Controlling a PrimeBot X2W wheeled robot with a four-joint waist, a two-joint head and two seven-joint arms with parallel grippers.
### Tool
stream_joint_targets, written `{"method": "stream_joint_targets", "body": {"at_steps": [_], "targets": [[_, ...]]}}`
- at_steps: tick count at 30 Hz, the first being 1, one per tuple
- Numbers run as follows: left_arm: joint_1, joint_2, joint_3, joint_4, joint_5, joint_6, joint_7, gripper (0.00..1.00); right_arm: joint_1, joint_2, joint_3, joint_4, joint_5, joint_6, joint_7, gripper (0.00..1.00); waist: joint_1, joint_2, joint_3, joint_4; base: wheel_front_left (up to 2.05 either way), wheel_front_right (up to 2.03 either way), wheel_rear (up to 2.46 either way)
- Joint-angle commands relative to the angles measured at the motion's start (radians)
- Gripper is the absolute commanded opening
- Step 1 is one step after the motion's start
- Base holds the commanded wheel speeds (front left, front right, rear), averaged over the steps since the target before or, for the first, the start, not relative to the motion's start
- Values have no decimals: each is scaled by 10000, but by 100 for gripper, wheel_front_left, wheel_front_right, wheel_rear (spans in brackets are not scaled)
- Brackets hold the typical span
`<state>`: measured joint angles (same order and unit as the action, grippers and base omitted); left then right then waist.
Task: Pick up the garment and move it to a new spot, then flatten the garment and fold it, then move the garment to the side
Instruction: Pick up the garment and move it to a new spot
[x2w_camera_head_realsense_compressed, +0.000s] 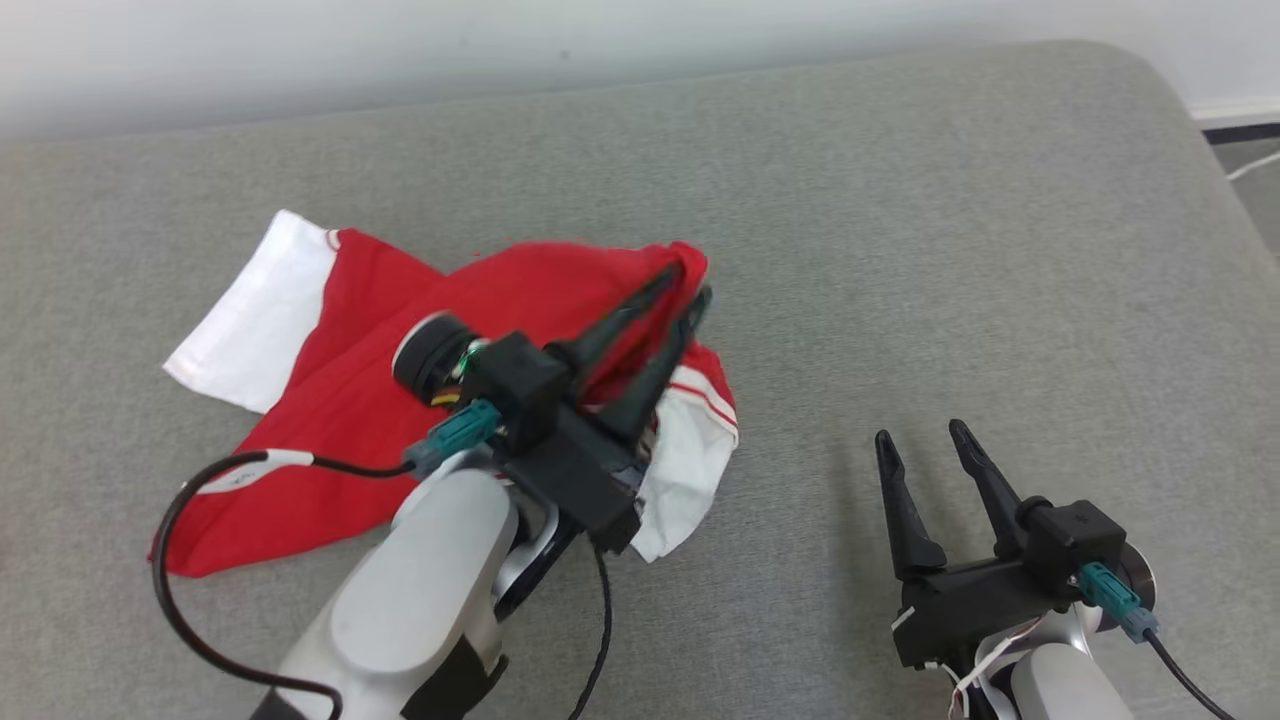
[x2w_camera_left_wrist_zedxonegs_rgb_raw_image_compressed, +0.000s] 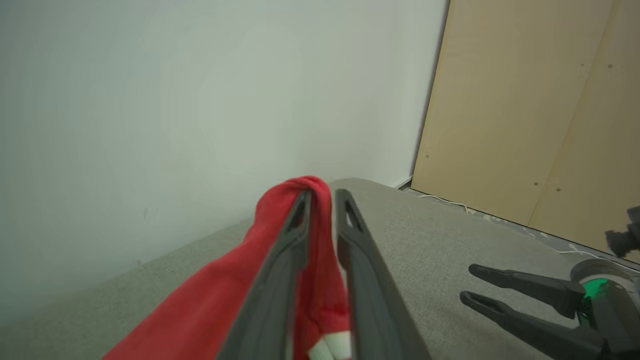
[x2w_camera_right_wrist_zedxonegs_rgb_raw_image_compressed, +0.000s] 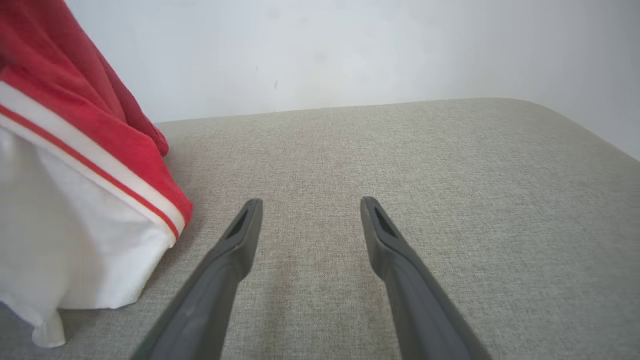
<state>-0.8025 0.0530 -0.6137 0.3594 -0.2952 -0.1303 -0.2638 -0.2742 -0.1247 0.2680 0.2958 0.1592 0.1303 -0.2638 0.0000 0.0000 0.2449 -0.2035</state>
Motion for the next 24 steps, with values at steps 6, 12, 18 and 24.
{"method": "stream_joint_targets", "body": {"at_steps": [6, 12, 18, 24], "targets": [[1027, 65, 972, 264, 814, 310, -16, 100, 160, -10, -151, -77, 4, 8, -8, 100, 0, 0, -343, 163, 0, 0, 0], [2182, 278, 2072, -255, 1653, 943, -16, 100, 152, 15, -2, -239, 15, 8, -8, 100, 0, 0, -639, 687, 0, 0, 0], [3297, 495, 2938, -679, 2004, 1323, -16, 100, 69, 25, 233, -515, 139, 8, -8, 100, 0, 0, -925, 1106, 0, 0, 0], [4905, 582, 4033, -1290, 2091, 1570, -16, 100, 35, 29, 646, -1003, 299, 8, -6, 100, 0, 0, -1224, 1552, 0, 0, 0]]}}
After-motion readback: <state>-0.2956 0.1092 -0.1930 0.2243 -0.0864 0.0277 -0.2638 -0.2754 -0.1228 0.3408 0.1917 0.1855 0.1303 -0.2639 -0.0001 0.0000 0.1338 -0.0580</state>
